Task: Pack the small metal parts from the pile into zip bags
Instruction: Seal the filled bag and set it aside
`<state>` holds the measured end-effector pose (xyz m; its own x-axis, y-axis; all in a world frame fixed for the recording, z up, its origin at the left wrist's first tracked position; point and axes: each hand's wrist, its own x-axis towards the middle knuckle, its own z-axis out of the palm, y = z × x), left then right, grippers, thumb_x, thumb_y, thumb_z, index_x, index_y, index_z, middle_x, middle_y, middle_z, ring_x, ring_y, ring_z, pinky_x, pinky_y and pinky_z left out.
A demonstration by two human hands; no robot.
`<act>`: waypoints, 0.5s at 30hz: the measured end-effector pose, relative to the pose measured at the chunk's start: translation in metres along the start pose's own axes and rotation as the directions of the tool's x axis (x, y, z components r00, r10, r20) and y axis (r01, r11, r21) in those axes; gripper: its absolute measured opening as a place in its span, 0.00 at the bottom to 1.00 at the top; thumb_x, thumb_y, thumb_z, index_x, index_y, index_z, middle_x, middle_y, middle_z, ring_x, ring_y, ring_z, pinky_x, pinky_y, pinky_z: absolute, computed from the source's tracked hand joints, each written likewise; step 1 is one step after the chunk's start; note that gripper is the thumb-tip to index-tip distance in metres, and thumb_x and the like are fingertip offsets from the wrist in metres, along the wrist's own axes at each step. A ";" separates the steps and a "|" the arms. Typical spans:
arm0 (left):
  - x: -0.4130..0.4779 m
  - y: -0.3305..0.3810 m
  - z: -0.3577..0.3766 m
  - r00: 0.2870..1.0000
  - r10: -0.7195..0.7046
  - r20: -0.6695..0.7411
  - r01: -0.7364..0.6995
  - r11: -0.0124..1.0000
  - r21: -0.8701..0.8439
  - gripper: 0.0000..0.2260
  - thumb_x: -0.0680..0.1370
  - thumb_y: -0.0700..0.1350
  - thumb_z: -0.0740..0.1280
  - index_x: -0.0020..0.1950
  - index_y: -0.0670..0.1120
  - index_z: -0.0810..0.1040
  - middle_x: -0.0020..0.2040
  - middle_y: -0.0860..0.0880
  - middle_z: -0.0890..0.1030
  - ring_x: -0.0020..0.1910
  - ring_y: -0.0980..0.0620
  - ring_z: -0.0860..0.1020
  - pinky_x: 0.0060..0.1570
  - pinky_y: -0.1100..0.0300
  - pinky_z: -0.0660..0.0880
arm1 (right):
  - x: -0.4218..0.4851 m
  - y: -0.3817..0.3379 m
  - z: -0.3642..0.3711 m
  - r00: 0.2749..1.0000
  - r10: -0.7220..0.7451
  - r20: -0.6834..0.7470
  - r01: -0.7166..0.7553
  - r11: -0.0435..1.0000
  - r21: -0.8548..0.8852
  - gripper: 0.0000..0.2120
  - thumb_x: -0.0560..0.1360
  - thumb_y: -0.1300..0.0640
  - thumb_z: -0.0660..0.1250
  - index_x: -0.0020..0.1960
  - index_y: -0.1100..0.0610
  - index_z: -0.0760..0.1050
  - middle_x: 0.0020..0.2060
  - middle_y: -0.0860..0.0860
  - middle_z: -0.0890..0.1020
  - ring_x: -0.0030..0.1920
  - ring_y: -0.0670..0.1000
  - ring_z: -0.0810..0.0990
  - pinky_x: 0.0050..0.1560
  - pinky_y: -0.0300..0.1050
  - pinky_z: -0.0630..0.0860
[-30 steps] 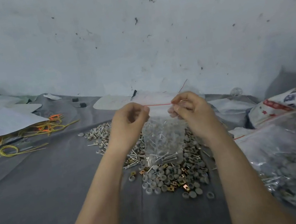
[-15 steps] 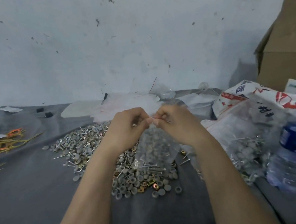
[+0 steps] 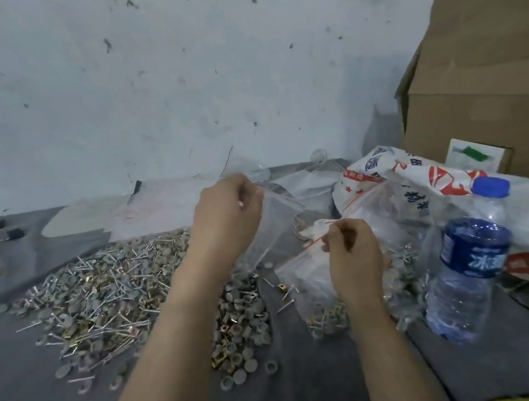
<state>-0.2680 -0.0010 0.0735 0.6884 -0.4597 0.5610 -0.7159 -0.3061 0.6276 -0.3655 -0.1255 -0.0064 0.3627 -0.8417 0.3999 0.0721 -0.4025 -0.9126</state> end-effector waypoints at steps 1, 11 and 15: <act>0.006 0.015 0.017 1.000 0.026 -0.008 -0.026 1.000 -0.014 0.08 0.78 0.43 0.64 0.41 0.42 0.76 0.40 0.45 0.81 0.43 0.44 0.82 0.45 0.52 0.77 | -0.007 -0.006 0.008 0.998 -0.051 -0.030 0.054 0.996 0.075 0.07 0.79 0.59 0.61 0.46 0.48 0.71 0.42 0.48 0.80 0.43 0.46 0.80 0.42 0.35 0.73; 0.040 0.021 0.163 0.887 -0.294 0.356 0.399 0.877 -0.269 0.07 0.78 0.41 0.62 0.46 0.40 0.77 0.43 0.43 0.80 0.45 0.46 0.78 0.50 0.59 0.72 | 0.064 0.041 0.005 0.986 0.130 0.104 0.001 0.617 -0.787 0.23 0.81 0.50 0.55 0.75 0.47 0.59 0.78 0.54 0.50 0.77 0.57 0.45 0.73 0.59 0.42; 0.032 -0.020 0.178 0.904 -0.275 0.328 0.365 0.895 -0.257 0.17 0.78 0.44 0.65 0.66 0.42 0.73 0.63 0.46 0.76 0.61 0.50 0.74 0.54 0.65 0.68 | 0.077 0.063 0.010 0.968 0.230 0.105 -0.040 0.550 -0.834 0.22 0.80 0.46 0.55 0.74 0.47 0.61 0.77 0.54 0.52 0.76 0.58 0.46 0.74 0.58 0.43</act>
<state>-0.2525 -0.1582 -0.0176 0.7807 -0.6047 0.1577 -0.3588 -0.2271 0.9054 -0.3240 -0.2116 -0.0339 0.4653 -0.8690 0.1684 -0.7498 -0.4881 -0.4468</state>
